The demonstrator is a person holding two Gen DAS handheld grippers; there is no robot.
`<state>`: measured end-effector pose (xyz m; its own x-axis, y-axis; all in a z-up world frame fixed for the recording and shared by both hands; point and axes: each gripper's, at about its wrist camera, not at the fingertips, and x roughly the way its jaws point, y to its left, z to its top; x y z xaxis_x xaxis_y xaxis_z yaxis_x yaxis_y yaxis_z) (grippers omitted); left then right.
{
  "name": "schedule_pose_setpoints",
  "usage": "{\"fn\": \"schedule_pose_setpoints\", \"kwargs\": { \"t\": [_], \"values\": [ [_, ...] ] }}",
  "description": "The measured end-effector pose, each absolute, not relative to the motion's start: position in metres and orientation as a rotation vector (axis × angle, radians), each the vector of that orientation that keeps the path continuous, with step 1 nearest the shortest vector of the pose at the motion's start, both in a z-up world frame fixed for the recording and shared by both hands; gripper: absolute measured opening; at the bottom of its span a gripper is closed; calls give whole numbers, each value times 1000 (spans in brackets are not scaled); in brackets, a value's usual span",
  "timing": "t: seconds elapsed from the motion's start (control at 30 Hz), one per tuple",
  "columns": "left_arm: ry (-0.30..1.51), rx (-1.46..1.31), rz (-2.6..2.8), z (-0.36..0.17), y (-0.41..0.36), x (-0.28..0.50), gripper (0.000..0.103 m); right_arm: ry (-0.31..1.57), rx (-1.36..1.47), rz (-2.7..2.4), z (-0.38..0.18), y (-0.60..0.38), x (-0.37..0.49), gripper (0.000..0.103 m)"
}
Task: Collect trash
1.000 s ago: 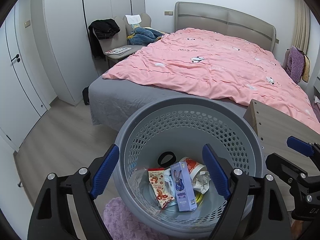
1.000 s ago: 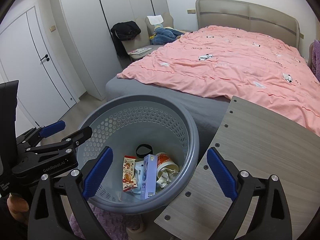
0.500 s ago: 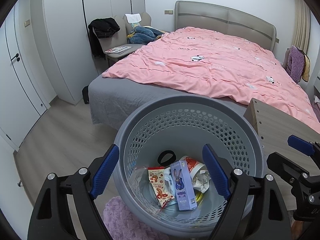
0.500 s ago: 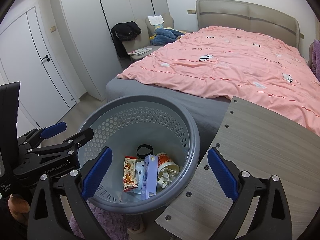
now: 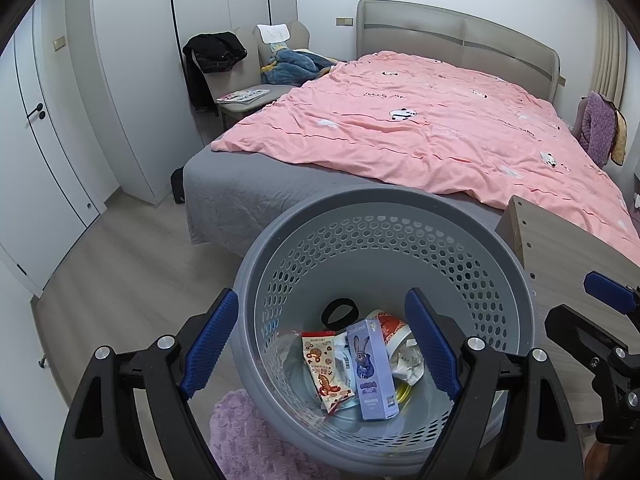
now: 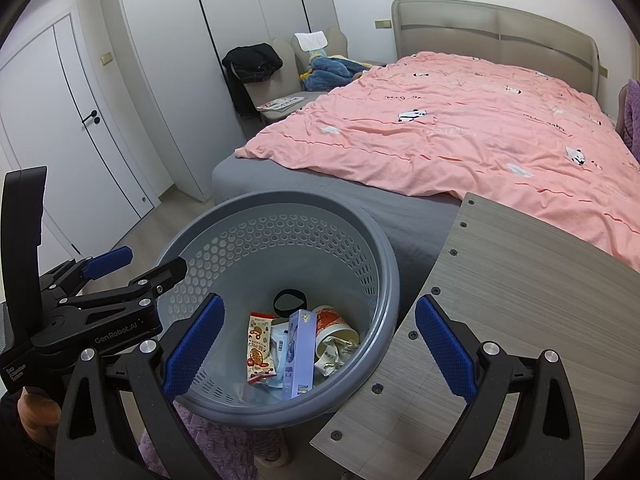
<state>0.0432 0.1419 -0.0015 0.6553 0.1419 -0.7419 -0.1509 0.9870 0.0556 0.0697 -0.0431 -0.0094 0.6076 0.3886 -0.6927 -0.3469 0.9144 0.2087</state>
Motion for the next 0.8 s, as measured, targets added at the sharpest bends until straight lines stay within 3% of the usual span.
{"fn": "schedule_pose_setpoints", "kwargs": {
  "t": [0.8],
  "values": [
    [824, -6, 182, 1, 142, 41, 82, 810, 55, 425, -8, -42, 70, 95]
  ]
}}
